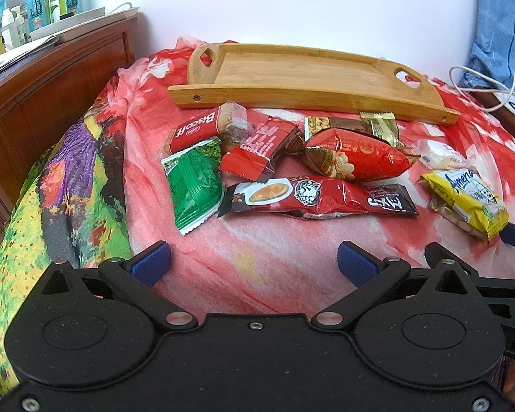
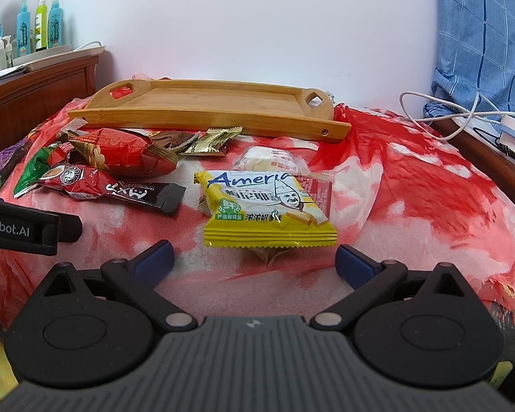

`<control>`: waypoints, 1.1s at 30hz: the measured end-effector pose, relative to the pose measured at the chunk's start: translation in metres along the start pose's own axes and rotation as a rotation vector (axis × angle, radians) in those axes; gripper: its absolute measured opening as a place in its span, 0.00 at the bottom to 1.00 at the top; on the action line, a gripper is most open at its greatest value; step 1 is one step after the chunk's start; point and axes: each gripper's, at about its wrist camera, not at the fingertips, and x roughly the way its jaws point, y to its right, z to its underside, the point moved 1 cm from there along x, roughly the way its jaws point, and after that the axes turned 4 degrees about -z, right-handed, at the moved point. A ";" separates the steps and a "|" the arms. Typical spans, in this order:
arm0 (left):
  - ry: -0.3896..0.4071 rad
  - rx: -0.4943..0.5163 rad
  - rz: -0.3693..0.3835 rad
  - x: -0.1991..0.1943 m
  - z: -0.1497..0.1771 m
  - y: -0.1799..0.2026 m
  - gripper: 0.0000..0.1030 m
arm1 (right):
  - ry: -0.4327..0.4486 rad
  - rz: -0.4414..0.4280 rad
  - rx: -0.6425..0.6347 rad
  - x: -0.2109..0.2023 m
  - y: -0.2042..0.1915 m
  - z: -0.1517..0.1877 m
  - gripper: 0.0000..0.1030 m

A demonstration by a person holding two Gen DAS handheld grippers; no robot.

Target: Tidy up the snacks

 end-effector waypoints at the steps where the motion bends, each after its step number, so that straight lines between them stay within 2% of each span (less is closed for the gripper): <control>1: 0.010 0.002 0.000 0.002 0.002 0.000 1.00 | -0.007 -0.007 0.004 0.000 0.001 -0.001 1.00; 5: 0.033 0.016 0.008 0.001 0.002 -0.001 1.00 | -0.052 -0.027 -0.009 0.002 0.004 -0.008 1.00; 8: 0.049 -0.031 0.020 -0.006 -0.001 -0.004 1.00 | -0.091 -0.036 -0.010 -0.002 0.009 -0.015 1.00; 11: 0.114 -0.055 0.051 -0.019 -0.009 -0.007 1.00 | -0.063 -0.059 -0.023 -0.014 0.012 -0.016 1.00; 16: 0.158 -0.003 0.108 -0.028 -0.022 0.002 1.00 | 0.004 -0.124 -0.029 -0.029 0.020 -0.029 1.00; 18: 0.179 0.011 0.128 -0.031 -0.025 0.006 0.96 | 0.001 -0.156 -0.028 -0.026 0.024 -0.037 0.99; 20: 0.185 0.020 0.145 -0.031 -0.028 0.008 0.95 | -0.014 -0.180 -0.018 -0.020 0.029 -0.043 0.94; 23: 0.181 0.024 0.130 -0.025 -0.031 0.010 0.94 | -0.028 -0.210 -0.025 -0.011 0.031 -0.051 0.90; 29: 0.130 0.071 0.121 -0.014 -0.030 0.012 0.75 | -0.042 -0.214 -0.071 0.003 0.029 -0.054 0.80; 31: 0.122 0.086 0.127 -0.012 -0.029 0.013 0.66 | -0.054 -0.219 -0.050 0.006 0.031 -0.052 0.78; 33: 0.114 0.099 0.133 -0.011 -0.028 0.015 0.52 | -0.061 -0.215 -0.049 0.007 0.031 -0.051 0.75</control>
